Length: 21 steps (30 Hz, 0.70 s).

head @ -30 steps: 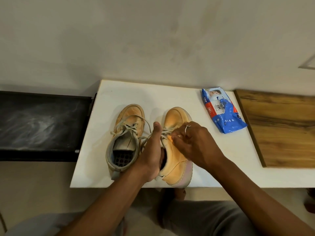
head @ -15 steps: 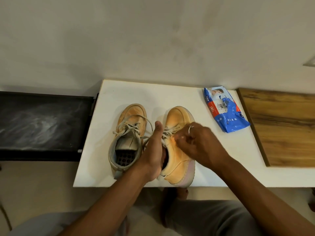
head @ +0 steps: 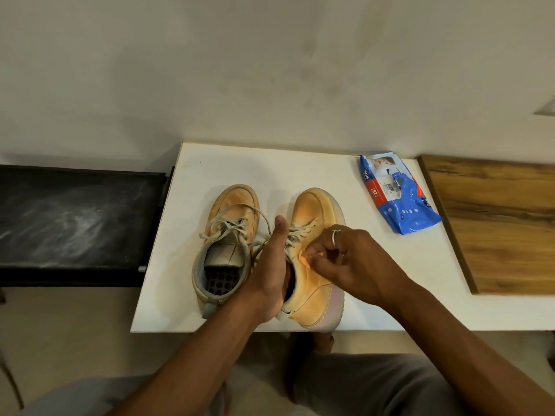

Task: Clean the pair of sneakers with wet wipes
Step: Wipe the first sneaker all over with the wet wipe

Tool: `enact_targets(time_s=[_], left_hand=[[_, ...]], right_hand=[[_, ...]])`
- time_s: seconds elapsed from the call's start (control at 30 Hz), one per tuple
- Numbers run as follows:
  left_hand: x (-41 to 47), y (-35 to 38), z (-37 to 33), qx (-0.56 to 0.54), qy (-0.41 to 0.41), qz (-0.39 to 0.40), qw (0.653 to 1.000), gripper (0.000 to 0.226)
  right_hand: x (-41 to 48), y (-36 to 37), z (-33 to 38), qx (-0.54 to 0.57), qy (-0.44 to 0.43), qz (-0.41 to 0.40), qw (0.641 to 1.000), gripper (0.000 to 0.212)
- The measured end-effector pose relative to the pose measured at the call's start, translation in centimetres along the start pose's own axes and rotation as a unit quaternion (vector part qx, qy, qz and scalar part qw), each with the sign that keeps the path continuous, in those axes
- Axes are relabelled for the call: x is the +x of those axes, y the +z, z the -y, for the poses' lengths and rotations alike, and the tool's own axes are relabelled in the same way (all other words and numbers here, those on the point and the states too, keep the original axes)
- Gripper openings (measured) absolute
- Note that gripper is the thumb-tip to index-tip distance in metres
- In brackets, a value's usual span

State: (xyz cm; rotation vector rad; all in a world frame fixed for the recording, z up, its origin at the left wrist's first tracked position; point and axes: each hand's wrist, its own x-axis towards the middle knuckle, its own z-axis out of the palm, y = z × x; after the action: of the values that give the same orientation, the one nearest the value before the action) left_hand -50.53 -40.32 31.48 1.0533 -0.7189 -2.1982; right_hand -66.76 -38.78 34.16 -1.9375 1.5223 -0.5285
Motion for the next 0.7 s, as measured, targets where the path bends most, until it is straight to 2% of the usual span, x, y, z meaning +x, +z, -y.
enact_targets(time_s=[0.1,0.17,0.27,0.43,0.53,0.6,0.63,0.7], left_hand=[[0.2,0.1,0.2,0.006,-0.006,-0.007,1.000,0.075],[0.2,0.1,0.2,0.005,-0.004,-0.007,1.000,0.074],[0.1,0.0,0.1,-0.002,0.000,-0.001,1.000,0.074],[0.2,0.2,0.2,0.010,-0.002,-0.011,1.000,0.075],[0.2,0.0,0.2,0.004,-0.005,-0.008,1.000,0.076],[0.2,-0.1,0.1,0.003,-0.003,-0.009,1.000,0.076],[0.2,0.0,0.0,0.005,-0.002,-0.010,1.000,0.075],[0.1,0.2,0.1,0.009,0.000,-0.014,1.000,0.074]], right_hand=[[0.7,-0.3,-0.7,-0.058,0.055,-0.052,0.995,0.017],[0.8,-0.4,-0.9,-0.064,0.073,-0.051,0.994,0.019],[0.2,-0.2,0.1,-0.003,0.036,-0.004,0.999,0.013],[0.9,-0.6,-0.7,-0.061,0.084,-0.065,0.993,0.017],[0.3,-0.4,0.1,-0.011,0.025,-0.012,1.000,0.001],[0.1,-0.2,0.3,0.003,0.007,0.000,1.000,0.004],[0.4,-0.2,-0.2,-0.013,0.027,-0.020,0.999,0.005],[1.0,-0.4,-1.0,-0.070,0.079,-0.059,0.993,0.020]])
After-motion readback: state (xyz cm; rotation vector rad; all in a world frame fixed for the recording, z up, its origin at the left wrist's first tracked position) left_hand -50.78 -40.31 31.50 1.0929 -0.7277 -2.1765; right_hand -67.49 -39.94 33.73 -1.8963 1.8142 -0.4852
